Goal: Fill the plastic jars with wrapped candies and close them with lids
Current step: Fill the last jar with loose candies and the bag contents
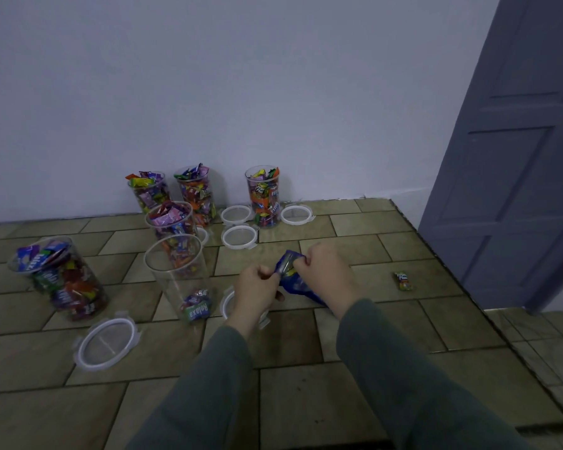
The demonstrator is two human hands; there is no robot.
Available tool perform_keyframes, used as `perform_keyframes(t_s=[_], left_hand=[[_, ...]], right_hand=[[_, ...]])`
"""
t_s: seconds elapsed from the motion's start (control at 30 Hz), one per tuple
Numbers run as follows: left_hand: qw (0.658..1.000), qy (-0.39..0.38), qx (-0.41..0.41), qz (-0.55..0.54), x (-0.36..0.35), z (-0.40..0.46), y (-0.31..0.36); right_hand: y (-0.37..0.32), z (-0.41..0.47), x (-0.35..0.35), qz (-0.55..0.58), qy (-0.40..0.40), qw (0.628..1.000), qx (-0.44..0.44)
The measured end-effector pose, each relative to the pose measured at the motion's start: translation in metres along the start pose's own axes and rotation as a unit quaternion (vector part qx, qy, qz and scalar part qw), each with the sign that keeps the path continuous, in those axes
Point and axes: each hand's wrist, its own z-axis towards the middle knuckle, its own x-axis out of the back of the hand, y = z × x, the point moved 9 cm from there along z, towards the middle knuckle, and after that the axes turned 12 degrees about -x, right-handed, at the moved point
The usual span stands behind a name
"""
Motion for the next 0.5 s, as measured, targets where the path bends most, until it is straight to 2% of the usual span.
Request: perform_keyframes(t_s=[0.13, 0.2, 0.27, 0.33, 0.4, 0.5], left_hand=[[0.996, 0.016, -0.080, 0.026, 0.010, -0.017, 0.011], [0.976, 0.068, -0.183, 0.093, 0.033, -0.032, 0.028], [0.916, 0.138, -0.325, 0.189, 0.059, -0.054, 0.053], [0.844, 0.228, -0.401, 0.274, 0.084, -0.073, 0.068], [0.820, 0.310, -0.379, 0.296, 0.109, -0.080, 0.066], [0.853, 0.356, -0.280, 0.259, 0.137, -0.073, 0.045]], right_hand=[[-0.003, 0.008, -0.014, 0.001, 0.002, 1.000, 0.014], [-0.006, 0.012, -0.023, -0.006, 0.002, 1.000, 0.026], [-0.007, 0.013, -0.033, -0.027, 0.007, 0.999, 0.040], [-0.007, 0.012, -0.044, -0.040, 0.005, 0.998, 0.047], [-0.006, 0.010, -0.055, -0.048, 0.001, 0.997, 0.053], [-0.007, 0.006, -0.065, -0.070, 0.027, 0.994, 0.076]])
